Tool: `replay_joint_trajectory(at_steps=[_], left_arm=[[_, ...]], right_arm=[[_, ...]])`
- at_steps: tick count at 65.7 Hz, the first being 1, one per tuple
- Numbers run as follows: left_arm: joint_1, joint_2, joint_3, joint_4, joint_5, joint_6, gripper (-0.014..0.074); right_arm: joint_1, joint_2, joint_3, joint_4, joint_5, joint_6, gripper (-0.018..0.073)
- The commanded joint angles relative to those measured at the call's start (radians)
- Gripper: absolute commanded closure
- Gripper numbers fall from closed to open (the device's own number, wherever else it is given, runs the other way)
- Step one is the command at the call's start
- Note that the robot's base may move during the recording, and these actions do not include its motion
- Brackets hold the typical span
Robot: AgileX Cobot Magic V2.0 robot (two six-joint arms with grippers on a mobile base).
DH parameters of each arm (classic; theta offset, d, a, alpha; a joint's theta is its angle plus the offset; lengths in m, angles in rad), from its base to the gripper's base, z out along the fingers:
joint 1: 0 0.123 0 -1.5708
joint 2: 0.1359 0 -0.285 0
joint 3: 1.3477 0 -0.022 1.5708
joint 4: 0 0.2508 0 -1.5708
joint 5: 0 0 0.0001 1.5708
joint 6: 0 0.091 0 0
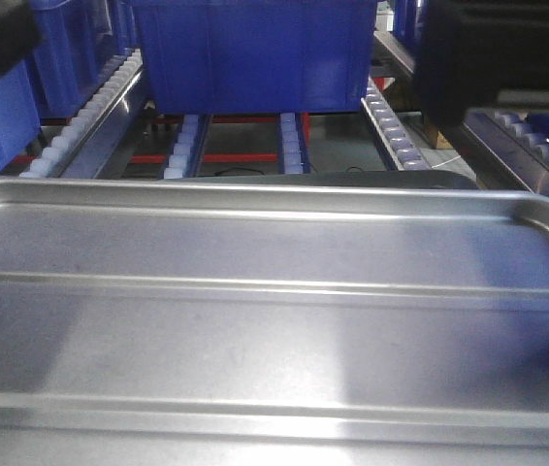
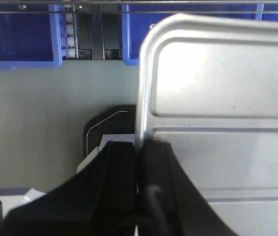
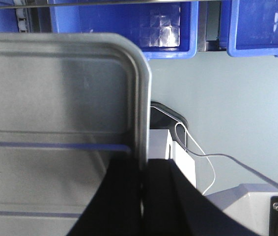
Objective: Grab silver tray and stack on right shelf
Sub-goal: 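Carry the tray forward over the larger silver tray on the shelf, then lower the held tray into the larger tray and open both grippers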
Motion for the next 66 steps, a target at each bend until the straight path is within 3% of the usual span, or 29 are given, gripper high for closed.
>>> replay_joint_trajectory(at_steps=[1, 5, 9, 16, 25, 29, 36, 41, 52, 66], left_arm=[[-0.008, -0.022, -0.029, 0.021, 0.138, -0.005, 0.0694], [-0.008, -0.022, -0.029, 0.04, 0.132, 0.01, 0.0694], [-0.008, -0.022, -0.029, 0.053, 0.106, 0.078, 0.0694], [0.03, -0.022, -0.03, 0.047, -0.011, 0.133, 0.0694], [0.148, -0.009, -0.03, 0.042, -0.135, 0.154, 0.0694], [0.206, 0.007, -0.031, 0.04, -0.173, 0.187, 0.0694], [0.297, 0.058, -0.044, 0.024, -0.282, 0.318, 0.0694], [0.346, 0.112, -0.07, 0.028, -0.306, 0.33, 0.0694], [0.409, 0.243, -0.144, 0.024, -0.34, 0.406, 0.0694], [0.456, 0.39, -0.239, 0.047, -0.428, 0.415, 0.0694]], right_arm=[[0.0, -0.022, -0.026, -0.059, 0.06, -0.007, 0.0499], [0.0, -0.022, -0.026, -0.066, 0.054, -0.045, 0.0499], [-0.003, -0.021, -0.03, -0.082, 0.041, -0.11, 0.0499], [-0.058, -0.021, -0.059, -0.097, 0.014, -0.149, 0.0499], [-0.208, -0.02, -0.079, -0.097, -0.051, -0.262, 0.0499], [-0.288, -0.014, -0.079, -0.096, -0.093, -0.314, 0.0499], [-0.403, -0.003, -0.086, -0.096, -0.175, -0.418, 0.0499], [-0.466, 0.015, -0.091, -0.096, -0.221, -0.467, 0.0499], [-0.542, 0.081, -0.091, -0.096, -0.308, -0.494, 0.0499], [-0.581, 0.201, -0.091, -0.12, -0.475, -0.507, 0.0499]])
